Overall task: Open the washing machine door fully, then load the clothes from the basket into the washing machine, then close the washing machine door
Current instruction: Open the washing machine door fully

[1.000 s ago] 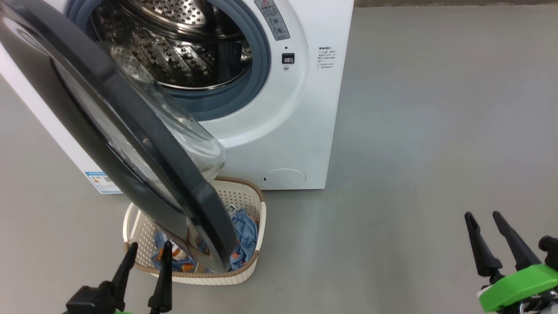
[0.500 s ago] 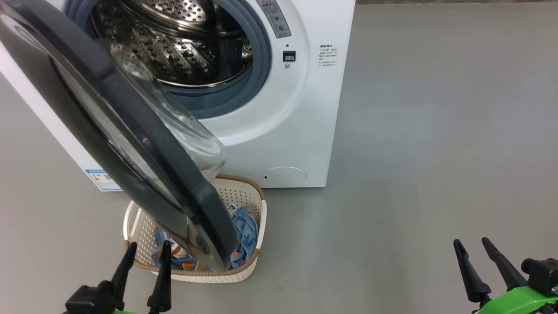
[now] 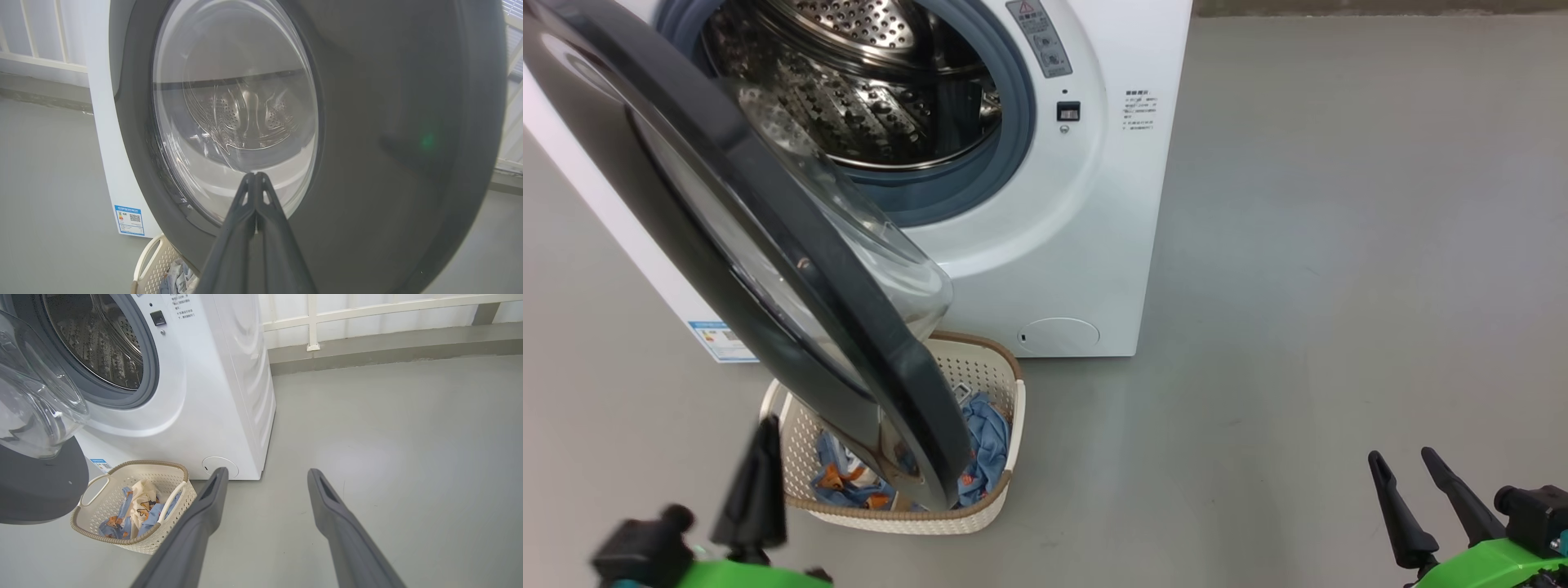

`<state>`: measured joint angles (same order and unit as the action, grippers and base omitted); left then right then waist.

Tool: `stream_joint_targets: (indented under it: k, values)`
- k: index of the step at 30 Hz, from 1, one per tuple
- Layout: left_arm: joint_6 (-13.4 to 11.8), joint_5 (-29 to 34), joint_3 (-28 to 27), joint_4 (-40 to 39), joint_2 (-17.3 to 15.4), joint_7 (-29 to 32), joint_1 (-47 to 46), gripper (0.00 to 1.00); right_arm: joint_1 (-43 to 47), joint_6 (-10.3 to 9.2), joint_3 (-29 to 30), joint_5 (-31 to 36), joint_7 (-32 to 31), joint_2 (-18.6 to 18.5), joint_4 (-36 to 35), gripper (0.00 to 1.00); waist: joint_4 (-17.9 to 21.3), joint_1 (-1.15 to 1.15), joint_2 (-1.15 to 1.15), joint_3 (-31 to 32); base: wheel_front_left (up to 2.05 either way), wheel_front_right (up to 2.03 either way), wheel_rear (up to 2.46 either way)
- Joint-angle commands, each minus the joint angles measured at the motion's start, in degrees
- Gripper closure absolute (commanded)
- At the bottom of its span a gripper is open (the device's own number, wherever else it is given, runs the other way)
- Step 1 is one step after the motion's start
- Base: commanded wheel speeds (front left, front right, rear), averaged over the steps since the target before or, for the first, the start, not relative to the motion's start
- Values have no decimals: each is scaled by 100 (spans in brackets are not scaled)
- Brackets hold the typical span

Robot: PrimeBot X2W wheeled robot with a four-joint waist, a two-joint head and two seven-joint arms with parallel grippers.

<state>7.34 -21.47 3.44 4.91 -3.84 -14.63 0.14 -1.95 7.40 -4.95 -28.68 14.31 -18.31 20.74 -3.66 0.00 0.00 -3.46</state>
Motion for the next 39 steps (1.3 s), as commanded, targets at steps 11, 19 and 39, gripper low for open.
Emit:
stream_joint_targets:
  k: [11, 19, 39]
  values:
    - [14, -63, -419, -2722, 93, -37, -433, 100, 66, 9, -53, 106, 69, -119, -218, 0, -41, 0, 0, -29, 0, 0, 0]
    - [14, 342, 1144, -3188, 95, -37, -375, 100, 38, 9, -73, 135, 69, -93, -283, 0, 24, 0, 0, -64, 0, 0, 0]
    - [14, -769, 2158, -417, 96, -37, -1033, 100, -33, 9, -141, 144, 69, -61, -312, 0, 91, 0, 0, -163, 0, 0, 0]
